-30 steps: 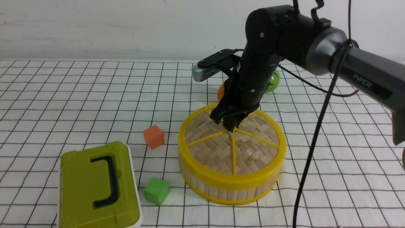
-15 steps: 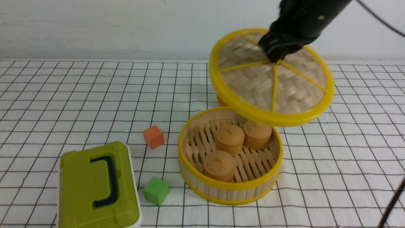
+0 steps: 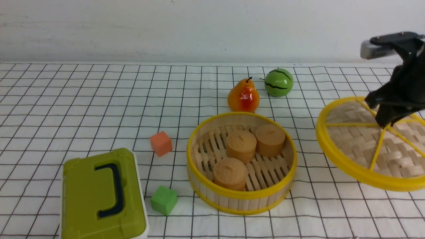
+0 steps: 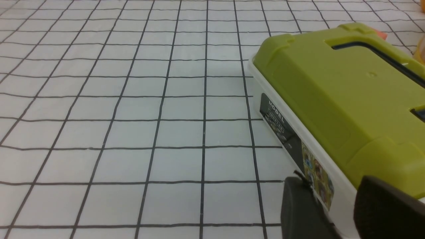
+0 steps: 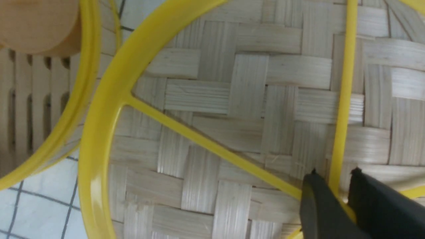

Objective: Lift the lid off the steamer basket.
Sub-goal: Use the right arm to place the steamer lid on the table

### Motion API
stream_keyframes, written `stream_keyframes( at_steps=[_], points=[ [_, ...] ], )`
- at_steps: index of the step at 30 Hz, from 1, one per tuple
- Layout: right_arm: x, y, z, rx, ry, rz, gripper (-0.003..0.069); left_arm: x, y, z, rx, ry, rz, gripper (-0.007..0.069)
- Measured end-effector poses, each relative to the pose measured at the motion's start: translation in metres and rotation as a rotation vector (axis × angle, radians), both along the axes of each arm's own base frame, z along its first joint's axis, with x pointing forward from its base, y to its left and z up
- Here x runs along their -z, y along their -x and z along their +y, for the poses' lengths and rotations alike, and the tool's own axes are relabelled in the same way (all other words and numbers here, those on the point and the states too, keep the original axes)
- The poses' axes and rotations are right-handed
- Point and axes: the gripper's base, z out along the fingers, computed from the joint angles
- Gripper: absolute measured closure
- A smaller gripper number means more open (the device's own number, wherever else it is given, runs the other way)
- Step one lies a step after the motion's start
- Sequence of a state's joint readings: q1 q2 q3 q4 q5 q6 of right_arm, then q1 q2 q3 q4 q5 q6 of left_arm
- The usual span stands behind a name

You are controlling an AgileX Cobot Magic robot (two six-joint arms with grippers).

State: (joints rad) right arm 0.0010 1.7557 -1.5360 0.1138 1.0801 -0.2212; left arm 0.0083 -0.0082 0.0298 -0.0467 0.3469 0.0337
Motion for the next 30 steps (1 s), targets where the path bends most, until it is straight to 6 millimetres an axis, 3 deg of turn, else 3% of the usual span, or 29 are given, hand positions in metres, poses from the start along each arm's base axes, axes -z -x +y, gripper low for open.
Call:
stream_keyframes(
  at_steps=[1, 12, 17, 18, 24, 29, 30],
  points=[
    [0.013, -0.003, -0.002, 0.016, -0.009, -0.019, 0.0554, 0.000, 0.000, 0.000, 0.000, 0.000, 0.000, 0.0385],
    [0.078, -0.024, -0.003, 0.042, -0.023, 0.053, 0.0554, 0.000, 0.000, 0.000, 0.000, 0.000, 0.000, 0.0385],
    [0.092, -0.029, -0.002, 0.054, -0.029, 0.069, 0.0515, 0.000, 0.000, 0.000, 0.000, 0.000, 0.000, 0.0385],
    [0.093, -0.030, -0.002, 0.071, -0.035, 0.064, 0.0474, 0.000, 0.000, 0.000, 0.000, 0.000, 0.000, 0.0385],
    [0.087, -0.027, -0.002, 0.072, -0.043, 0.068, 0.0382, 0.000, 0.000, 0.000, 0.000, 0.000, 0.000, 0.0385],
    [0.029, -0.003, 0.005, 0.058, -0.123, -0.016, 0.0418, 0.000, 0.000, 0.000, 0.000, 0.000, 0.000, 0.0385],
    [0.025, -0.001, 0.006, 0.057, -0.130, -0.023, 0.0423, 0.000, 0.000, 0.000, 0.000, 0.000, 0.000, 0.0385]
  ],
)
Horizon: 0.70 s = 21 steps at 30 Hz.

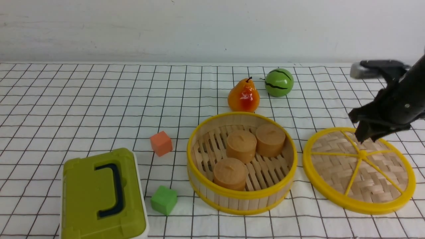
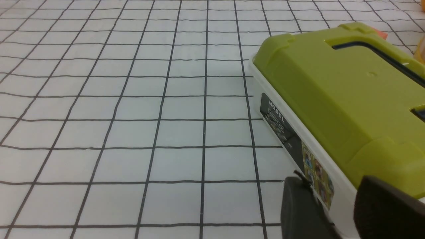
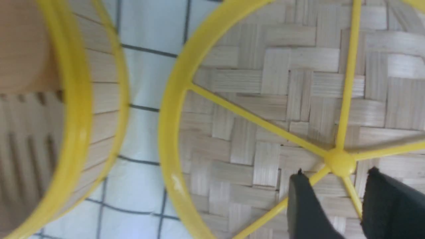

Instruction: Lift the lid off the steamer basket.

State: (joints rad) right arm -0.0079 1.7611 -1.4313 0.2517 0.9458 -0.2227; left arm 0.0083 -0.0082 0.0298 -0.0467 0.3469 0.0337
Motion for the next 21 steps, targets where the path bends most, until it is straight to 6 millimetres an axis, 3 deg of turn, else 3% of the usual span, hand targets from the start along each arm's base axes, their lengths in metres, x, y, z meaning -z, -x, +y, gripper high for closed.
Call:
stream_keyframes(
  at_steps=[2, 3, 4, 8, 11, 16, 21],
  points=[
    [-0.041, 0.021, 0.004, -0.025, -0.035, -0.110, 0.0487, 0.000, 0.000, 0.000, 0.000, 0.000, 0.000, 0.0385],
    [-0.044, 0.023, 0.004, -0.028, -0.034, -0.120, 0.0492, 0.000, 0.000, 0.000, 0.000, 0.000, 0.000, 0.0385],
    [-0.068, 0.039, 0.006, -0.041, -0.054, -0.195, 0.0534, 0.000, 0.000, 0.000, 0.000, 0.000, 0.000, 0.0385],
    [-0.107, 0.088, 0.010, -0.066, -0.080, -0.370, 0.0624, 0.000, 0.000, 0.000, 0.000, 0.000, 0.000, 0.0385],
    [-0.116, 0.125, 0.011, -0.062, -0.086, -0.467, 0.0664, 0.000, 0.000, 0.000, 0.000, 0.000, 0.000, 0.0385],
    [-0.112, 0.174, 0.009, -0.038, -0.077, -0.578, 0.0673, 0.000, 0.000, 0.000, 0.000, 0.000, 0.000, 0.0385],
    [-0.110, 0.209, 0.008, -0.019, -0.075, -0.674, 0.0673, 0.000, 0.000, 0.000, 0.000, 0.000, 0.000, 0.0386]
  ],
)
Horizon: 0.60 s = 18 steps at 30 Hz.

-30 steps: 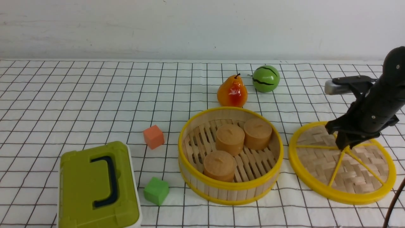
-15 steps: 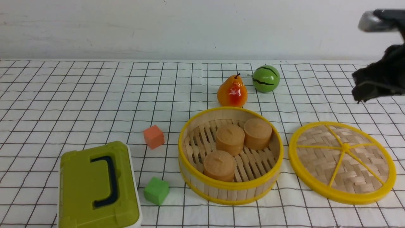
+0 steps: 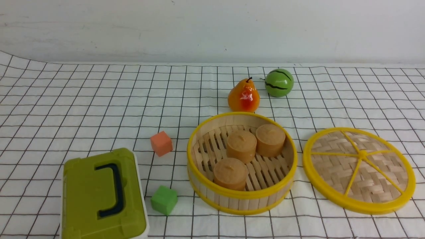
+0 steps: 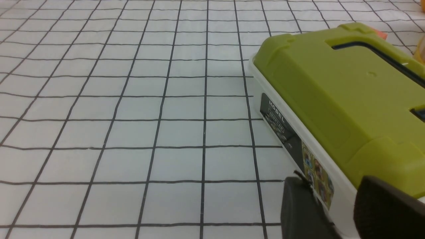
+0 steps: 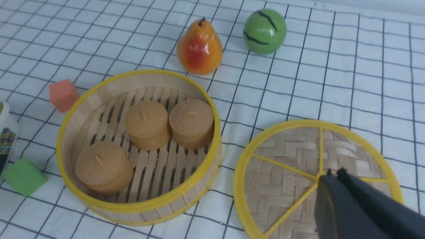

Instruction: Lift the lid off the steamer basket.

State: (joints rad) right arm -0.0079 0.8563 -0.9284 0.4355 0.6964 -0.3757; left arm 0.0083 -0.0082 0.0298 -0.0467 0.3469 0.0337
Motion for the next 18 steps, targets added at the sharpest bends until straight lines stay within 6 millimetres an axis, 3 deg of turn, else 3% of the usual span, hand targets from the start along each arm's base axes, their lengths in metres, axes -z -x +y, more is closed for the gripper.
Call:
stream_keyframes(
  at_steps=[4, 10, 18],
  points=[
    [0.000, 0.027, 0.001, -0.011, 0.002, -0.039, 0.0673, 0.000, 0.000, 0.000, 0.000, 0.000, 0.000, 0.0386],
    [0.001, 0.048, 0.004, -0.055, 0.011, 0.005, 0.0671, 0.000, 0.000, 0.000, 0.000, 0.000, 0.000, 0.0385],
    [0.003, 0.048, 0.000, -0.035, 0.072, 0.005, 0.0667, 0.000, 0.000, 0.000, 0.000, 0.000, 0.000, 0.0385]
  ],
)
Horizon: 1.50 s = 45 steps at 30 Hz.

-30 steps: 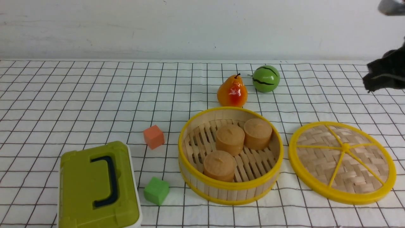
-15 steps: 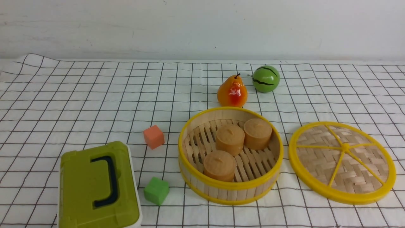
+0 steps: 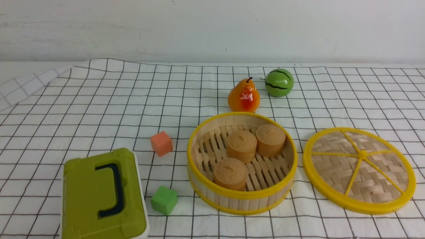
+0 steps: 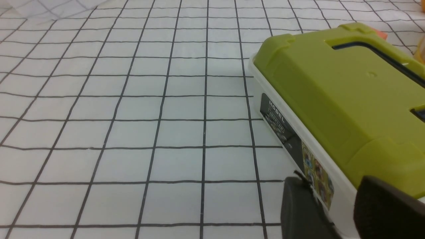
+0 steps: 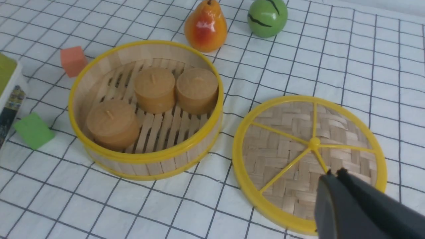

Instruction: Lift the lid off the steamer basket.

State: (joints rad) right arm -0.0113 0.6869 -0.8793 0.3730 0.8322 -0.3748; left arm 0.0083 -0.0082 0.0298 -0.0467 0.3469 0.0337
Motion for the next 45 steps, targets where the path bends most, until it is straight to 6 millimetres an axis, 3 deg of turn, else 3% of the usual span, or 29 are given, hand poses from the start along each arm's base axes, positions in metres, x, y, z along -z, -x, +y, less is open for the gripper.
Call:
stream_keyframes(
  at_steps=[6, 12, 13, 15, 16, 19, 25, 35, 45],
  points=[
    [0.008, -0.001, -0.002, 0.033, -0.001, -0.051, 0.0666, 0.000, 0.000, 0.000, 0.000, 0.000, 0.000, 0.0385],
    [0.048, 0.018, -0.013, 0.141, 0.042, -0.257, 0.0666, 0.000, 0.000, 0.000, 0.000, 0.000, 0.000, 0.0385],
    [0.064, 0.027, -0.016, 0.176, 0.049, -0.337, 0.0666, 0.000, 0.000, 0.000, 0.000, 0.000, 0.000, 0.0385],
    [0.079, 0.033, -0.017, 0.198, 0.046, -0.372, 0.0666, 0.000, 0.000, 0.000, 0.000, 0.000, 0.000, 0.0385],
    [0.103, 0.039, -0.019, 0.223, 0.041, -0.393, 0.0666, 0.000, 0.000, 0.000, 0.000, 0.000, 0.000, 0.0385],
    [0.135, 0.049, -0.022, 0.259, 0.004, -0.418, 0.0666, 0.000, 0.000, 0.000, 0.000, 0.000, 0.000, 0.0385],
    [0.184, 0.058, -0.023, 0.299, -0.066, -0.388, 0.0666, 0.000, 0.000, 0.000, 0.000, 0.000, 0.000, 0.0385],
    [0.205, 0.064, -0.022, 0.296, -0.060, -0.219, 0.0666, 0.000, 0.000, 0.000, 0.000, 0.000, 0.000, 0.0385],
    [0.206, 0.065, -0.021, 0.294, -0.056, -0.186, 0.0665, 0.000, 0.000, 0.000, 0.000, 0.000, 0.000, 0.0385]
  ],
)
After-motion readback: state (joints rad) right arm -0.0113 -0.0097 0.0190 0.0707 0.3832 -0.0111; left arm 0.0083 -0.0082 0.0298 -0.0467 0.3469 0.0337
